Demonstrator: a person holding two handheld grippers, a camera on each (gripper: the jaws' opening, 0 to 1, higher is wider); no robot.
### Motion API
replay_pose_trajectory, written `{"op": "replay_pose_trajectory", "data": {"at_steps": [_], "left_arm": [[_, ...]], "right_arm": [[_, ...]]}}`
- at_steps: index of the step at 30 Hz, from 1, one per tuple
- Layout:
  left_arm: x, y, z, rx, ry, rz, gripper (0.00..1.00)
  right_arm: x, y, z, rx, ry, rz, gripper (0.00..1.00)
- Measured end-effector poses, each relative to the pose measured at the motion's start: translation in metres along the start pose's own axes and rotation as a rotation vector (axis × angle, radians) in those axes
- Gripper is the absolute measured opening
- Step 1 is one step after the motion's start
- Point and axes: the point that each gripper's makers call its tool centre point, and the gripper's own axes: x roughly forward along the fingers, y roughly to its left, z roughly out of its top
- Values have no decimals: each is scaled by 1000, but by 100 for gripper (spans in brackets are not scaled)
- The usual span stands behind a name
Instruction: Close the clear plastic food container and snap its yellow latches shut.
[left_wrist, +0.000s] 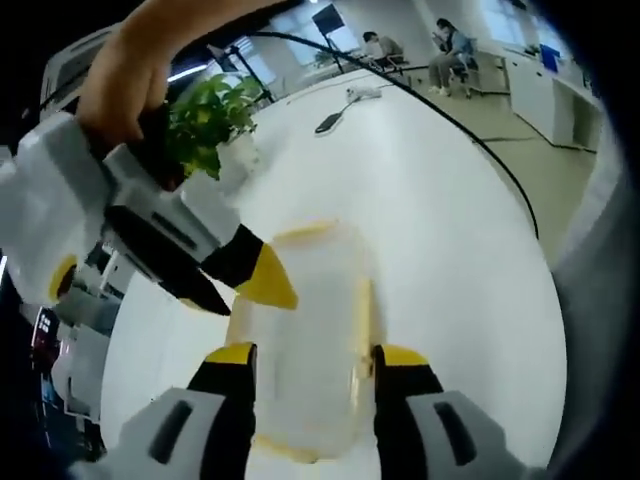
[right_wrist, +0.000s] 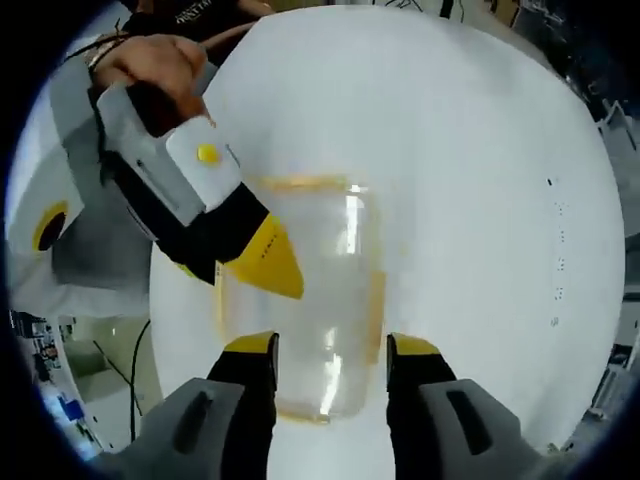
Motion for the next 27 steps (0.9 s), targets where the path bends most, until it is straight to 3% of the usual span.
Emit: {"op": "replay_pose_trajectory", "data": {"at_steps": [2, 4, 7, 9, 12, 13, 15, 17, 19, 20, 25, 27], "left_arm": [[-8, 8, -14, -48, 61, 32, 48], [-13, 16, -17, -101, 57, 67, 55], [-25, 29, -22, -200, 22, 116, 61], [-33, 37, -29, -297, 2, 166, 71], [-41, 52, -39, -463, -72, 295, 95], [-41, 50, -43, -514, -101, 300, 99], [-40, 41, -52, -594, -88, 292, 99], [-33, 30, -58, -622, -78, 256, 99], [-24, 20, -66, -655, -51, 233, 99], [-17, 13, -72, -698, -27, 217, 99], [-1, -1, -68, -776, -62, 159, 99], [3, -9, -65, -771, -53, 118, 98]], "right_arm": [[-7, -3, -9, -25, -11, -97, 50], [-16, 0, -12, -9, -78, -159, 55], [-26, 4, -14, 78, -198, -220, 59], [-32, 8, -19, 137, -298, -274, 65], [-31, 8, -30, 240, -414, -355, 85], [-27, 12, -37, 284, -453, -369, 92], [-21, 15, -46, 350, -513, -412, 99], [-10, 27, -55, 422, -523, -411, 99], [2, 40, -63, 488, -493, -392, 100], [6, 44, -61, 479, -519, -408, 100], [22, 47, -63, 557, -545, -468, 100], [28, 44, -63, 580, -564, -485, 100]]}}
